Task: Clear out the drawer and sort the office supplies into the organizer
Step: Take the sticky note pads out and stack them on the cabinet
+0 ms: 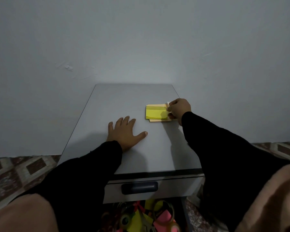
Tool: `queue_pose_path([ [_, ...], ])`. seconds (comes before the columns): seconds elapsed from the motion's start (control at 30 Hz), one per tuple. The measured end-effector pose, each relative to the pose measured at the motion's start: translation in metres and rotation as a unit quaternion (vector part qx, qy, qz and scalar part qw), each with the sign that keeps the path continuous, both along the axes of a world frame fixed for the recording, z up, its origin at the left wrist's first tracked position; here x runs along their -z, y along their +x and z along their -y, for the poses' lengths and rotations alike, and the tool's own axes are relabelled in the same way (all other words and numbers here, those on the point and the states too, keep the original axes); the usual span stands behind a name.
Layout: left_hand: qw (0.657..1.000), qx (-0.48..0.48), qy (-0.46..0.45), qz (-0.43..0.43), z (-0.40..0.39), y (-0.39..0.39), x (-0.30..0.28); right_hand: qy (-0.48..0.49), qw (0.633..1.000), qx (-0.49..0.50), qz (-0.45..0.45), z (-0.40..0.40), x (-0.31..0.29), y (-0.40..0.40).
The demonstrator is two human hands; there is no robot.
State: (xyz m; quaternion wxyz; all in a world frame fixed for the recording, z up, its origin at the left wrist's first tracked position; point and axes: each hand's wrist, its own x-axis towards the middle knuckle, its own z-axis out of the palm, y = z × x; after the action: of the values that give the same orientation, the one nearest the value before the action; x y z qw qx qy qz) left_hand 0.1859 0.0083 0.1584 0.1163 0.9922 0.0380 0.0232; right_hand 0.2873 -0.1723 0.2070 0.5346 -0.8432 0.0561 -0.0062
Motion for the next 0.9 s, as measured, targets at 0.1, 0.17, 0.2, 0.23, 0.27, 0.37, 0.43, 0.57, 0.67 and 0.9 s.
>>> queue_pose_path([
  [0.1, 1.000, 0.004, -0.005, -0.001, 0.001, -0.012, -0.006, 0.083, 0.996, 0.001, 0.015, 0.000, -0.008, -0.028],
  [0.17, 0.999, 0.020, -0.016, 0.029, 0.001, -0.028, -0.011, 0.133, 0.990, -0.028, 0.028, 0.002, -0.017, -0.055],
  [0.2, 0.997, 0.029, -0.033, 0.056, 0.001, -0.039, -0.014, 0.141, 0.988, -0.047, 0.038, 0.003, -0.021, -0.073],
  [0.23, 0.993, 0.034, -0.064, 0.091, 0.000, -0.052, -0.017, 0.142, 0.986, -0.068, 0.048, 0.005, -0.024, -0.091],
  [0.27, 0.986, 0.035, -0.107, 0.124, -0.001, -0.066, -0.020, 0.141, 0.984, -0.088, 0.057, 0.006, -0.026, -0.110],
  [0.37, 0.953, 0.051, -0.223, 0.199, -0.004, -0.119, -0.025, 0.118, 0.981, -0.136, 0.074, 0.014, -0.022, -0.168],
  [0.43, 0.938, 0.073, -0.249, 0.230, -0.005, -0.156, -0.019, 0.088, 0.980, -0.161, 0.072, 0.023, -0.013, -0.204],
  [0.57, 0.932, 0.083, -0.276, 0.218, -0.004, -0.222, 0.003, 0.059, 0.978, -0.195, 0.045, 0.034, 0.019, -0.260],
  [0.67, 0.953, 0.067, -0.247, 0.163, -0.005, -0.259, 0.036, 0.077, 0.977, -0.195, 0.026, 0.034, 0.051, -0.289],
  [0.9, 0.955, -0.012, -0.293, 0.052, -0.006, -0.308, 0.117, 0.074, 0.976, -0.200, -0.048, 0.036, 0.139, -0.324],
])
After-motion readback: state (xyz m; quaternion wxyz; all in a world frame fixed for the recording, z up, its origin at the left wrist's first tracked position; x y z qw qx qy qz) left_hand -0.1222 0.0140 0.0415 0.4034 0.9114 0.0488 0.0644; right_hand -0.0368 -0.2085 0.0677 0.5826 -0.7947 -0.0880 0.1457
